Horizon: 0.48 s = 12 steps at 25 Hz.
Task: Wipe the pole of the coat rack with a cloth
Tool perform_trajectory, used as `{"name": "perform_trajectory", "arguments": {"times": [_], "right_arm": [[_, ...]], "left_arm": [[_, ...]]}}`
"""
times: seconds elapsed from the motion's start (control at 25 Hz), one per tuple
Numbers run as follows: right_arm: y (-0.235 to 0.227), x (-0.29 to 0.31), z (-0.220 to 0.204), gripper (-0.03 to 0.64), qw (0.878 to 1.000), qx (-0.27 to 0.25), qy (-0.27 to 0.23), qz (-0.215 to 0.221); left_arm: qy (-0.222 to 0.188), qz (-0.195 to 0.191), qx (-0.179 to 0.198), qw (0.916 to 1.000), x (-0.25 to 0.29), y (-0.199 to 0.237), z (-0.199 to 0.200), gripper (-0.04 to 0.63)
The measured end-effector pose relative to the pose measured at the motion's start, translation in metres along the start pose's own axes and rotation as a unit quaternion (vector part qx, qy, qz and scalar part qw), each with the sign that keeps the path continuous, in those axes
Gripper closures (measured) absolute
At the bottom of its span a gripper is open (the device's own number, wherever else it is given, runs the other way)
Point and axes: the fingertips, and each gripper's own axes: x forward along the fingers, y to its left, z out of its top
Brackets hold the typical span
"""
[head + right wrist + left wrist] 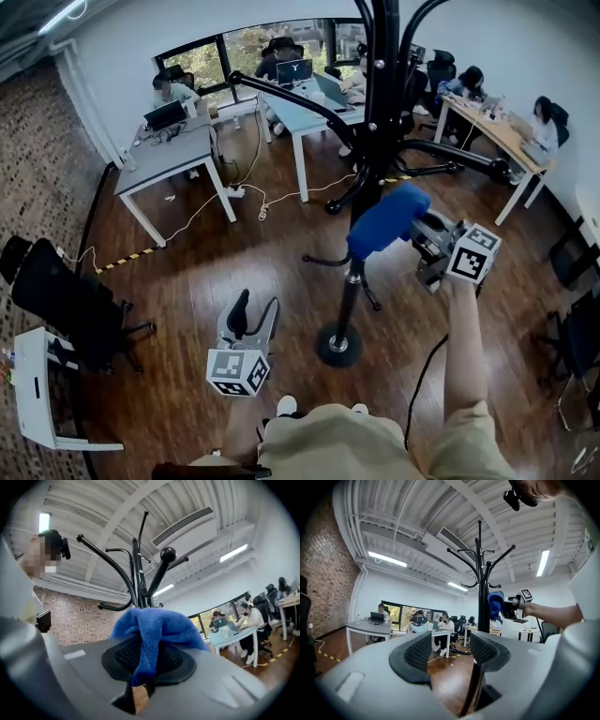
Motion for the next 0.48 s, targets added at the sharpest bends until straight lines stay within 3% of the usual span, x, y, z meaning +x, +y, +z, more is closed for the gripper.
{"name": "perform_trajectory", "arguments": {"times": [0.28, 0.48], "right_arm": [[-0.013, 0.019, -0.012, 0.563, 0.994, 0.065, -0.048, 0.071], [-0.025, 0.015, -0.088, 0.566, 0.995, 0.063, 0.055, 0.054]], "left_arm": [[-0.002, 0.009, -0.005, 0.9999, -0.003, 0.005, -0.003, 0.357], [0.006, 0.010, -0.004, 0.9999, -0.002, 0.013, -0.008, 0.357]]}}
